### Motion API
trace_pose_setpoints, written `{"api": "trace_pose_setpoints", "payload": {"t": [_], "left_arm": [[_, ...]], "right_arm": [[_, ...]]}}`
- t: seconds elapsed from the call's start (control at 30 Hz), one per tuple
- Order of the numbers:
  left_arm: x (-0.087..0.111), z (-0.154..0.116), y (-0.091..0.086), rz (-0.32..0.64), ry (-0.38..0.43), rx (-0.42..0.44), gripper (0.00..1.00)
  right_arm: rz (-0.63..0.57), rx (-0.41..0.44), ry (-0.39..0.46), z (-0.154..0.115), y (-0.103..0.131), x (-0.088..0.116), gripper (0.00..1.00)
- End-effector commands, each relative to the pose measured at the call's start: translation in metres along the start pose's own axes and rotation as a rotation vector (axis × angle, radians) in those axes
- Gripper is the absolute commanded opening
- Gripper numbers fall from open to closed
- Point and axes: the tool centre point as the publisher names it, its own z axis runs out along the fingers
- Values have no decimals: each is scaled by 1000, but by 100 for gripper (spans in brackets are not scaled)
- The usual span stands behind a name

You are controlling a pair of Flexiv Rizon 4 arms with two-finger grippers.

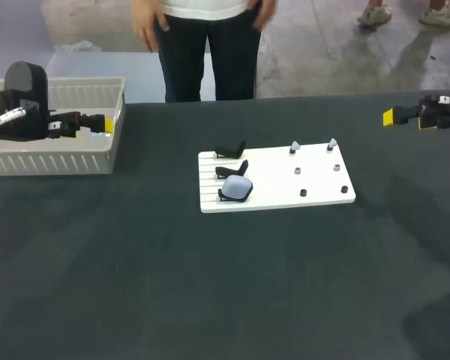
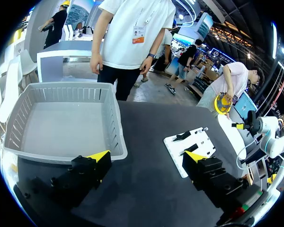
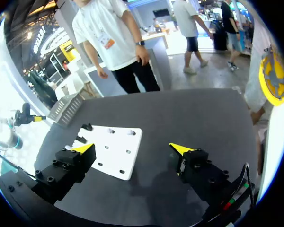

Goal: Pick up each earbud case from the left stands, insert the matching earbuds, close the lid, and place the case in the box.

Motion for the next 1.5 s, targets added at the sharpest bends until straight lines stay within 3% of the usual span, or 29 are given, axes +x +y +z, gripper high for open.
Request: {"api": "trace_pose_setpoints", "payload": {"t": [0.03, 0.53, 0.6, 0.7, 0.77, 0.9, 1.13, 1.2, 1.5], "left_arm": [[-2, 0, -2, -2, 9, -11, 100], [-2, 0, -2, -2, 9, -11, 100], [-3, 3, -7, 163, -25, 164, 100], [0, 7, -17, 459, -105, 332, 100], [3, 7, -23, 577, -144, 460, 100], [3, 8, -31, 756, -204, 609, 100], [3, 3, -50, 963, -212, 699, 100], [2, 4, -57, 975, -187, 696, 100], [2, 4, -57, 975, -187, 696, 100]], "right_arm": [[-1, -3, 1, 1, -1, 0, 100], [-1, -3, 1, 1, -1, 0, 100], [-1, -3, 1, 1, -1, 0, 100], [-1, -3, 1, 1, -1, 0, 100], [-1, -3, 1, 1, -1, 0, 100], [-1, -3, 1, 1, -1, 0, 100], [-1, -3, 1, 1, -1, 0, 100], [-1, -3, 1, 1, -1, 0, 100], [-1, -3, 1, 1, -1, 0, 100]]}}
